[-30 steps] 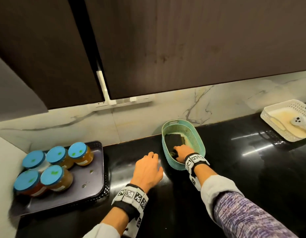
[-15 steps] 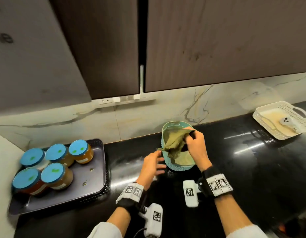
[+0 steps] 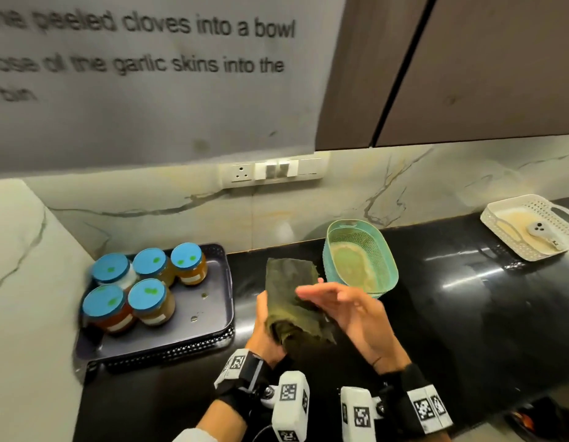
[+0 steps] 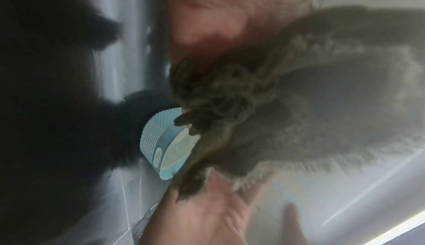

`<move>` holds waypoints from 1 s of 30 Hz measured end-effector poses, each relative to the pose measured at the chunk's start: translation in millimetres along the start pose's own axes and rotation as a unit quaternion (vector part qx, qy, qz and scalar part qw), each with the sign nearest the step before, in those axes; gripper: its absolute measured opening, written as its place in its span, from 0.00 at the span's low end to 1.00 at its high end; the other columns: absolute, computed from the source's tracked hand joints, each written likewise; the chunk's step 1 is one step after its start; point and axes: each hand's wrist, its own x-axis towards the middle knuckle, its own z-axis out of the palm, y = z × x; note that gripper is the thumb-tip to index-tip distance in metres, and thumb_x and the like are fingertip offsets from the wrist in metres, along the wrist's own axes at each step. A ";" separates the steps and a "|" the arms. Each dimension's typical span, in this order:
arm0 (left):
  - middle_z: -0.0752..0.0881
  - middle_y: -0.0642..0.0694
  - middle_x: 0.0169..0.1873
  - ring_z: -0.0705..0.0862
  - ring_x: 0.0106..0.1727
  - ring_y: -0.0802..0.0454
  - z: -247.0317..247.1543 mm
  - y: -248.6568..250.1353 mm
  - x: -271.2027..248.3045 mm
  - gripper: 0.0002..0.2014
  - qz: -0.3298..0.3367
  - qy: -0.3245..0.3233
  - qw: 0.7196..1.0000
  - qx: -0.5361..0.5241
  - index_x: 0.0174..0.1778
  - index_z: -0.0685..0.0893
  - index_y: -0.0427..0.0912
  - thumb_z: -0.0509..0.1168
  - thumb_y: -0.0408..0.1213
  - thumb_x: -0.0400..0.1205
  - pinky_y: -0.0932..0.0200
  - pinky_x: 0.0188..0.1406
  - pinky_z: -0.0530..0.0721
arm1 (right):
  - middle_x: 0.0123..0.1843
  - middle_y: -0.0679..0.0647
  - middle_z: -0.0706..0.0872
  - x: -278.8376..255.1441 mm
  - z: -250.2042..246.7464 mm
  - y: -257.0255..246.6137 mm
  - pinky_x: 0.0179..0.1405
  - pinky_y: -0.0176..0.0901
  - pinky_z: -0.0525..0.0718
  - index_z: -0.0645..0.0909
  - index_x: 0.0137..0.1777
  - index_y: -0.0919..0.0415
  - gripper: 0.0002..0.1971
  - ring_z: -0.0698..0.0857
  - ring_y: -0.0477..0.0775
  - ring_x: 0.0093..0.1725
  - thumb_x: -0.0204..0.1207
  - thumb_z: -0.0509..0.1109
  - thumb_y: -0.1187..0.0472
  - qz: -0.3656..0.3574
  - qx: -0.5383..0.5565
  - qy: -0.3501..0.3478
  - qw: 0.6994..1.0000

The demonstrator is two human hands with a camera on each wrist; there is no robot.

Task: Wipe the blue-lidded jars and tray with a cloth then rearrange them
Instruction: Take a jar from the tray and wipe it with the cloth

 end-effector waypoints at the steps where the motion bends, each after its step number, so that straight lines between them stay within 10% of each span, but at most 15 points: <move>1: 0.91 0.44 0.28 0.90 0.27 0.53 -9.6 -0.1 -4.0 0.28 0.015 0.011 1.000 0.004 0.41 0.88 0.35 0.46 0.36 0.97 0.60 0.32 0.89 | 0.66 0.68 0.91 3.4 5.7 4.1 0.75 0.57 0.81 0.88 0.63 0.73 0.21 0.83 0.73 0.76 0.85 0.60 0.59 0.034 0.017 0.103 0.994; 3: 0.89 0.46 0.29 0.88 0.28 0.54 -16.6 0.0 -15.2 0.27 0.031 0.035 0.999 0.012 0.38 0.87 0.38 0.48 0.37 0.97 0.61 0.30 0.87 | 0.59 0.59 0.95 12.7 18.7 15.5 0.57 0.49 0.89 0.91 0.61 0.63 0.18 0.91 0.63 0.66 0.86 0.68 0.50 0.097 -0.027 0.243 0.965; 5: 0.89 0.41 0.37 0.90 0.33 0.49 -18.6 2.1 -20.4 0.26 0.025 0.037 0.999 0.018 0.40 0.89 0.40 0.51 0.41 0.96 0.56 0.34 0.88 | 0.60 0.55 0.95 22.2 34.2 25.7 0.54 0.49 0.90 0.90 0.65 0.56 0.19 0.93 0.56 0.63 0.82 0.75 0.44 0.159 -0.026 0.216 0.963; 9: 0.88 0.37 0.21 0.88 0.18 0.49 -12.9 13.9 -20.9 0.35 0.004 0.006 1.000 0.005 0.28 0.89 0.31 0.46 0.34 0.96 0.62 0.14 0.82 | 0.61 0.66 0.94 37.1 55.0 50.4 0.57 0.54 0.93 0.88 0.68 0.67 0.21 0.94 0.65 0.57 0.78 0.81 0.57 0.208 0.103 0.211 0.950; 18: 0.95 0.36 0.55 0.94 0.54 0.40 -79.0 22.3 -33.6 0.17 0.048 0.052 0.992 0.107 0.62 0.93 0.37 0.66 0.46 0.90 0.52 0.46 0.92 | 0.52 0.65 0.95 58.9 83.1 79.5 0.41 0.48 0.95 0.90 0.57 0.66 0.09 0.95 0.62 0.50 0.79 0.77 0.73 0.127 0.080 0.327 0.933; 23: 0.96 0.37 0.54 0.95 0.56 0.39 -108.8 26.2 -28.2 0.13 0.114 0.076 0.975 0.173 0.64 0.90 0.32 0.69 0.22 0.84 0.50 0.51 0.94 | 0.59 0.65 0.94 61.8 94.8 77.1 0.66 0.67 0.89 0.90 0.64 0.64 0.19 0.93 0.68 0.61 0.75 0.84 0.60 0.167 0.084 0.253 0.949; 30: 0.95 0.37 0.57 0.95 0.55 0.42 -126.3 34.5 -25.8 0.14 0.120 0.044 0.986 0.110 0.66 0.89 0.36 0.72 0.26 0.84 0.53 0.50 0.93 | 0.62 0.66 0.93 77.3 105.6 74.8 0.71 0.67 0.86 0.88 0.69 0.67 0.16 0.91 0.69 0.64 0.83 0.74 0.61 0.235 0.067 0.155 0.957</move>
